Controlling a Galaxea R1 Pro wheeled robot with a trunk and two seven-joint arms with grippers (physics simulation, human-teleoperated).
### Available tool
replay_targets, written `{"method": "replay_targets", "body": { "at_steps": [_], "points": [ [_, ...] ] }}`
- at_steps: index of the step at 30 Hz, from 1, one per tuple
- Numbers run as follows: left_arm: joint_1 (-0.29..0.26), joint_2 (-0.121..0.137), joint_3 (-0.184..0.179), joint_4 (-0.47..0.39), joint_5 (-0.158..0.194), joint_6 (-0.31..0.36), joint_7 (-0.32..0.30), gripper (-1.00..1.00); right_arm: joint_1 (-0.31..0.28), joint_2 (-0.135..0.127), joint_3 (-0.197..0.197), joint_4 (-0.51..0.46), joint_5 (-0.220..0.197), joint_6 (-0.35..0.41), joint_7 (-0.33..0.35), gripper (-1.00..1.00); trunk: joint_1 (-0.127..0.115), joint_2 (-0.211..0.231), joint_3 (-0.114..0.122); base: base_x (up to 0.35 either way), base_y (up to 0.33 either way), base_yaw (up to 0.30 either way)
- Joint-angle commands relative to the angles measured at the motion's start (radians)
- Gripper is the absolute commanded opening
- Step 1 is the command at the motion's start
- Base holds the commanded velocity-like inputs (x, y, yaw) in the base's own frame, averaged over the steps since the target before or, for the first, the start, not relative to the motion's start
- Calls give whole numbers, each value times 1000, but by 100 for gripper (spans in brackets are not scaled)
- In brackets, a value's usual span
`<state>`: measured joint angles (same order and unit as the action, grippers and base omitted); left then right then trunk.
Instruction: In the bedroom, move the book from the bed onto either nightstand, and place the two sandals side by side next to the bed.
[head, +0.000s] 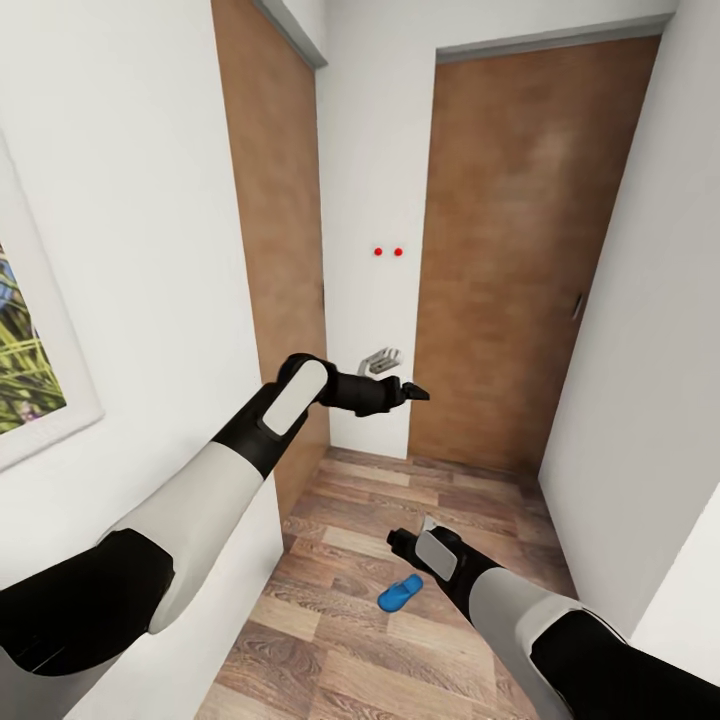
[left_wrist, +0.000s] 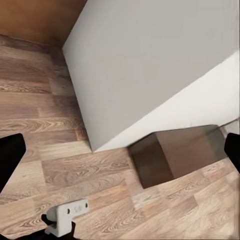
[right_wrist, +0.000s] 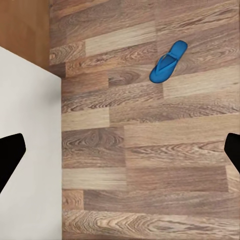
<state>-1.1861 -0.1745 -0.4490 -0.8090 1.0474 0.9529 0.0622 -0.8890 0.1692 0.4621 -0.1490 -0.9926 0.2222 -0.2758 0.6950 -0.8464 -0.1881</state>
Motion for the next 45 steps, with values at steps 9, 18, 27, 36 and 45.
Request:
{"method": "replay_targets", "body": {
  "at_steps": [9,18,27,36,45],
  "points": [
    [-1,0,-31,-1,4,0,-98,100,-1,-1,7,-2,-5,-1,-8,100,35,-65,-33,0,0,0],
    [-1,0,-31,-1,3,1,-102,100,-1,-1,7,-3,-2,-1,-8,100,69,-128,-61,0,0,0],
    [-1,0,-31,-1,3,0,-102,100,-1,-2,8,-3,-1,-1,-8,100,104,-191,-89,0,0,0],
    [-1,0,-31,-1,3,0,-102,100,-1,-2,8,-3,-1,-1,-8,100,138,-254,-117,0,0,0],
    [-1,0,-31,-1,3,0,-101,100,-1,-2,8,-3,-1,-1,-8,100,173,-317,-156,0,0,0]
  ]
}}
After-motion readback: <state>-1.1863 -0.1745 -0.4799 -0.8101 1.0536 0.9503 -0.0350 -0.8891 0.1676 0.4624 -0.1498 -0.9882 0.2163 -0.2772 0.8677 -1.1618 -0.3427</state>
